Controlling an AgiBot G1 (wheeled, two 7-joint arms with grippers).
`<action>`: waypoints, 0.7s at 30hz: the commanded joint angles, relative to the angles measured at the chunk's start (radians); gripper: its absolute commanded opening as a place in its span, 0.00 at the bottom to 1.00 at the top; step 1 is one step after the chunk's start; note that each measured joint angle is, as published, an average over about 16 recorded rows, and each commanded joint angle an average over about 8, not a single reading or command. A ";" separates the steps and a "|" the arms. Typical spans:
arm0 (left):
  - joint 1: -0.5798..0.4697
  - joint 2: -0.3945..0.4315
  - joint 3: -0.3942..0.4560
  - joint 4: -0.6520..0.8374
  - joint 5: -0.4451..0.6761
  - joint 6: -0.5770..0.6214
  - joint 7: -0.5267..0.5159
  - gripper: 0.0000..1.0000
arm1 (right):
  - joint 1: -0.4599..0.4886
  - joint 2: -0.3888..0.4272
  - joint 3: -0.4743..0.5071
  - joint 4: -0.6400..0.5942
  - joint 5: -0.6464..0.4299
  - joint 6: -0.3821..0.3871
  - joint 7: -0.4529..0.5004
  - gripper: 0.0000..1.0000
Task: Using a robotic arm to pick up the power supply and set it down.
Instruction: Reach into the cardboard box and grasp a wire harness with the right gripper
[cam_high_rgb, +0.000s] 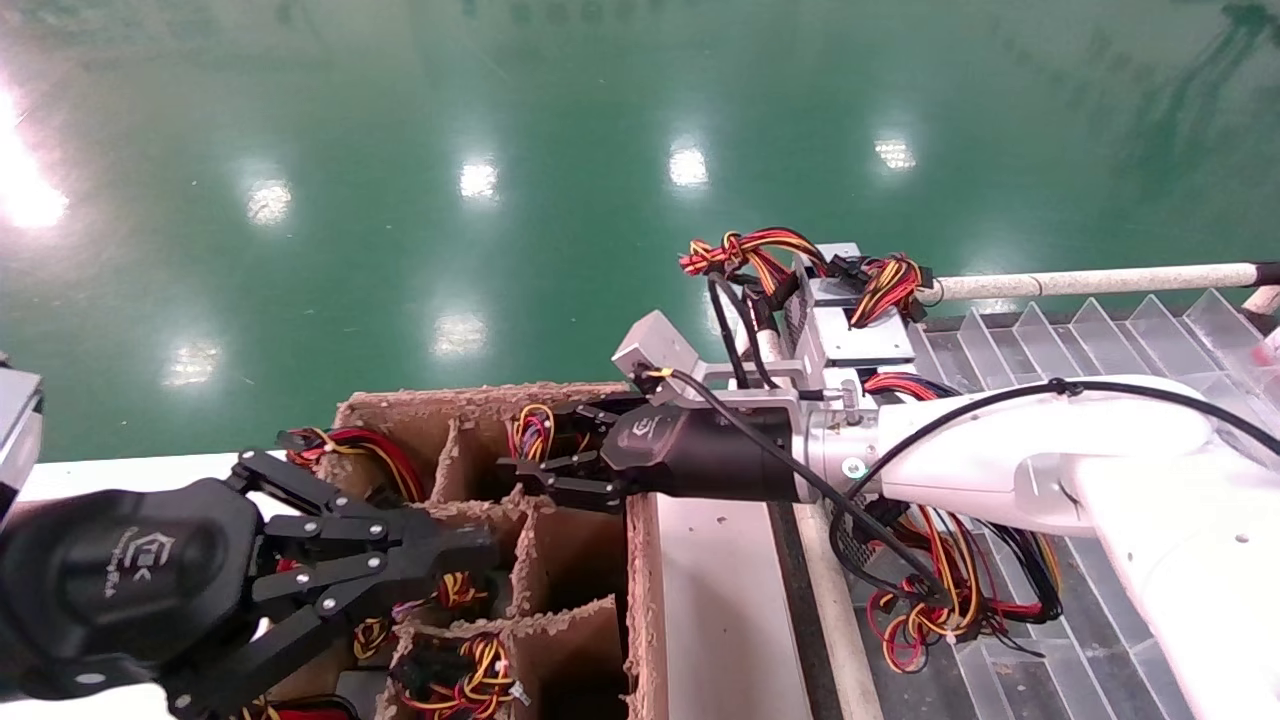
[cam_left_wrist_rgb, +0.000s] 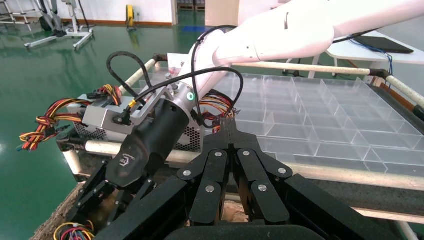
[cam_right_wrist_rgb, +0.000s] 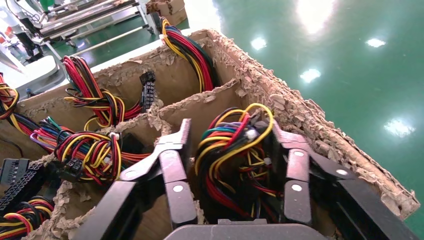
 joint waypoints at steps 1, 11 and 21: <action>0.000 0.000 0.000 0.000 0.000 0.000 0.000 0.00 | -0.002 0.000 0.002 -0.005 0.004 0.000 -0.003 0.00; 0.000 0.000 0.000 0.000 0.000 0.000 0.000 0.00 | 0.003 0.000 0.002 -0.025 0.009 -0.008 -0.014 0.00; 0.000 0.000 0.000 0.000 0.000 0.000 0.000 0.00 | 0.017 0.010 0.016 -0.026 0.034 -0.045 -0.014 0.00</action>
